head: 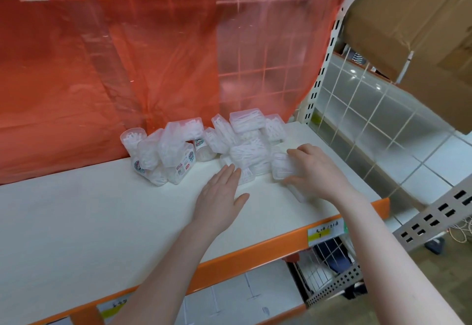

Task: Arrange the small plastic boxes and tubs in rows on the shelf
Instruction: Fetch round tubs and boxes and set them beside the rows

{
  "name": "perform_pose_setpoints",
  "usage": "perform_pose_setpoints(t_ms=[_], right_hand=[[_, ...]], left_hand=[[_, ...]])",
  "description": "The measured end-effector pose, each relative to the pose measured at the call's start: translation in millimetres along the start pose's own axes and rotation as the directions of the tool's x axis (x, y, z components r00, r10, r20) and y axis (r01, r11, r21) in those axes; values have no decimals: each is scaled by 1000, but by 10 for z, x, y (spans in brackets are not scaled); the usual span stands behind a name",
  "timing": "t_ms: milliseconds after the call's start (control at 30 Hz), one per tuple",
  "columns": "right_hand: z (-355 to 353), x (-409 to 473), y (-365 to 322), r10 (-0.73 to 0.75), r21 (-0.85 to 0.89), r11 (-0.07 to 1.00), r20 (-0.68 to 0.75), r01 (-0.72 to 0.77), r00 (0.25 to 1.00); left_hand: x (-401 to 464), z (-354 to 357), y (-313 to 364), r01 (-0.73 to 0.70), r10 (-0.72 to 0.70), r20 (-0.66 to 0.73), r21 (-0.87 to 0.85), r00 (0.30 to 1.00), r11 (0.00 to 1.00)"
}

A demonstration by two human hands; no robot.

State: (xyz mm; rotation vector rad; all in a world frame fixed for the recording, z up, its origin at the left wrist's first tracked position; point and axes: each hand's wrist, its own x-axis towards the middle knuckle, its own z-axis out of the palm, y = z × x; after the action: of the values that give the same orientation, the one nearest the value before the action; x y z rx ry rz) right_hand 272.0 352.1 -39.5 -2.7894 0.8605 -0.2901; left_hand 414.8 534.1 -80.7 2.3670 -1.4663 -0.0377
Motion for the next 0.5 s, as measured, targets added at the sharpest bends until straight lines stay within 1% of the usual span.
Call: perform_pose_setpoints(t_ms=[167, 300, 500], right_hand=[[16, -66, -19, 50, 42, 998, -31, -48, 998], [42, -130, -64, 69, 52, 996, -61, -66, 996], [71, -225, -158, 93, 54, 995, -72, -89, 993]], left_hand=[[-142, -53, 13, -45, 45, 12, 81, 999, 996], [-442, -128, 75, -81, 78, 26, 155, 997, 985], [-744, -290, 38, -115, 111, 35, 144, 993, 983]])
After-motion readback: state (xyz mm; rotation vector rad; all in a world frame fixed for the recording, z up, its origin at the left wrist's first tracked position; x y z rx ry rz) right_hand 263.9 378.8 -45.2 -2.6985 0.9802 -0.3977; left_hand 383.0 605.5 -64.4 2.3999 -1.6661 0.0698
